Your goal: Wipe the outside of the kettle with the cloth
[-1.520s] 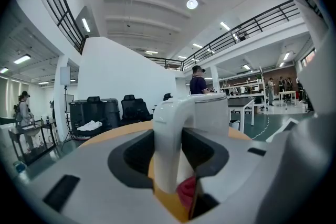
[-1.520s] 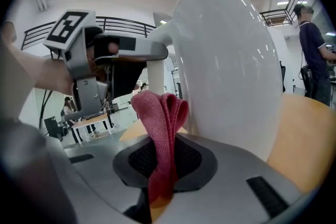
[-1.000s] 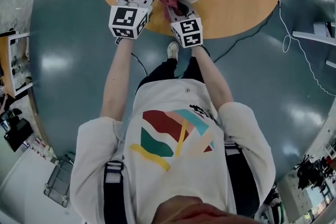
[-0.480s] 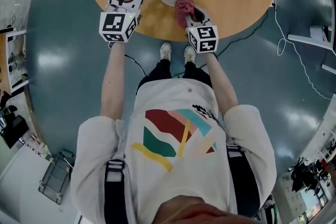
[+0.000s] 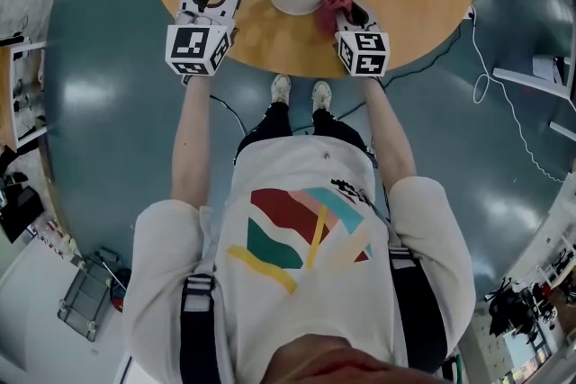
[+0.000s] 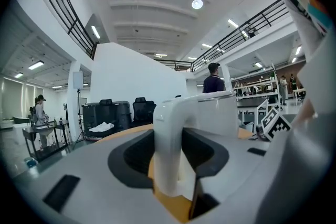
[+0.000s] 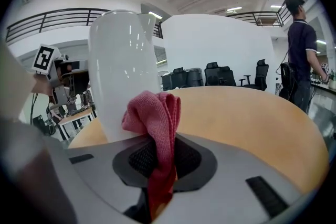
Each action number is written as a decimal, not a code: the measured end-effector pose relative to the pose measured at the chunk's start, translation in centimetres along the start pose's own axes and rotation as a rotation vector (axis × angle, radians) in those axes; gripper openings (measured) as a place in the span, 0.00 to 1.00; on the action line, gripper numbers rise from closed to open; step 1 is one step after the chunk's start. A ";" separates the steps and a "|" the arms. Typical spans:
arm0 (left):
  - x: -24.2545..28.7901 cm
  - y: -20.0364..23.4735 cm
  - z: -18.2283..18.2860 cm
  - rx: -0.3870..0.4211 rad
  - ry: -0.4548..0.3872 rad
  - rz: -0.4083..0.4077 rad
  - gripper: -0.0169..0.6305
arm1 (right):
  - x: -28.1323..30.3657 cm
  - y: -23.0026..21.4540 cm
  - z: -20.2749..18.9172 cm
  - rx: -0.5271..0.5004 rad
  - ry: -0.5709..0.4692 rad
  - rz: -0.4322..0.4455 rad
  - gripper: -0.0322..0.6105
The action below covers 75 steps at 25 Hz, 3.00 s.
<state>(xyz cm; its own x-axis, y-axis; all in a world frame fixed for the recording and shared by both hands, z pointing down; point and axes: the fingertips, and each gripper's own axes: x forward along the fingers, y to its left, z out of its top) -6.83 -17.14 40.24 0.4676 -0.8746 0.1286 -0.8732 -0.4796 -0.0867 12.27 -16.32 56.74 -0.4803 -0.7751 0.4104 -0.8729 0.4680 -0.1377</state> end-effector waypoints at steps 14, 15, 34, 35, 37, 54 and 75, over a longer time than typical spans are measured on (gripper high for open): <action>4.9 3.2 -0.2 -0.026 0.039 0.031 0.34 | 0.1 -0.9 4.0 -0.007 -0.048 -0.006 0.12; 5.4 3.3 -0.7 -0.038 0.055 0.027 0.34 | 0.1 -1.0 4.2 -0.010 -0.049 -0.007 0.12; -3.3 -10.6 2.9 -0.212 -0.145 -0.084 0.43 | 0.6 -2.8 12.3 -0.029 -0.169 0.079 0.12; -3.0 -11.1 2.8 -0.210 -0.142 -0.074 0.45 | 1.1 -2.6 13.3 -0.043 -0.174 0.109 0.12; -2.6 -11.2 2.5 -0.214 -0.130 -0.038 0.45 | 2.1 -1.9 14.9 -0.090 -0.177 0.179 0.12; -0.8 -7.8 2.4 -0.187 -0.101 0.088 0.46 | -0.9 2.2 12.7 -0.270 -0.125 0.471 0.12; -5.3 -1.5 1.9 -0.151 -0.066 0.245 0.46 | -6.5 11.2 10.4 -0.659 -0.173 0.470 0.12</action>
<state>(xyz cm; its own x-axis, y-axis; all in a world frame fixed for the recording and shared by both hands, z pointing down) -7.76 -11.89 37.76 0.2443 -0.9680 0.0570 -0.9693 -0.2422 0.0416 4.77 -10.41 43.18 -0.8361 -0.4660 0.2895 -0.3749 0.8705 0.3187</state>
